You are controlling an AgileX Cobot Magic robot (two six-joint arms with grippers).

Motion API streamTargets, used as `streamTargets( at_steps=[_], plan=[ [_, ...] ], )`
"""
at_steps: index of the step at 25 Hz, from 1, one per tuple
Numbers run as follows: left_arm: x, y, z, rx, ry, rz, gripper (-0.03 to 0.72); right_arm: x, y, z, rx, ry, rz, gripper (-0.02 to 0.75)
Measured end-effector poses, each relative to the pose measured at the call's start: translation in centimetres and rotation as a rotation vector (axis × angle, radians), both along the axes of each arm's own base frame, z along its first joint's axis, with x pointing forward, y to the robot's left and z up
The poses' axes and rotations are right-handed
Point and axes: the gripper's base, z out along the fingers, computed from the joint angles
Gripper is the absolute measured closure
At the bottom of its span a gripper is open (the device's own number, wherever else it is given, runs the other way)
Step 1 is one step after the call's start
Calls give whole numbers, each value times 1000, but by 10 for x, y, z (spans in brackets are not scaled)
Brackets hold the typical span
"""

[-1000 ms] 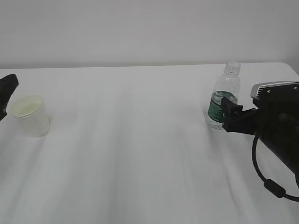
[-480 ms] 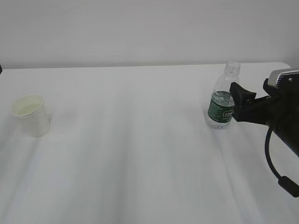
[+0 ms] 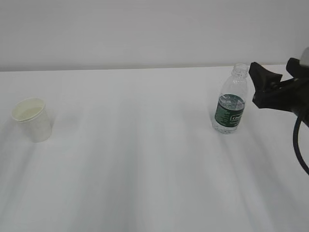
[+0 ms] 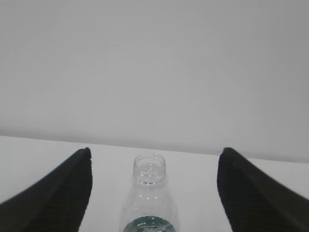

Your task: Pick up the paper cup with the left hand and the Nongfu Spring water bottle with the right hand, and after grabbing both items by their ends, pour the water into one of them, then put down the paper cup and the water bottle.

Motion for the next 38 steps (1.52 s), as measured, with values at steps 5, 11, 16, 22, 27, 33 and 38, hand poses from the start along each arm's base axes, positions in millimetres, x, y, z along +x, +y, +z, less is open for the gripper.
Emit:
streamTargets(
  at_steps=[5, 11, 16, 22, 27, 33, 38],
  plan=[
    [-9, 2, 10, -3, 17, 12, 120, -9, -2, 15, -10, 5, 9, 134],
    [-18, 5, 32, -2, 30, 25, 120, -22, -4, 33, -12, 0, 20, 142],
    [-34, 7, 46, -1, 40, 35, 120, -32, -6, 44, -14, 1, 29, 143],
    [-54, 11, 54, -1, 51, 45, 120, -45, -9, 56, -16, 4, 41, 143],
    [-70, 13, 57, -14, 53, 49, 120, -60, -12, 68, -29, -15, 52, 143],
    [-86, 16, 57, -30, 63, 52, 120, -77, -15, 79, -51, -12, 67, 143],
    [-98, 17, 54, -35, 101, 53, 120, -93, -19, 85, -51, 0, 83, 144]
  ],
)
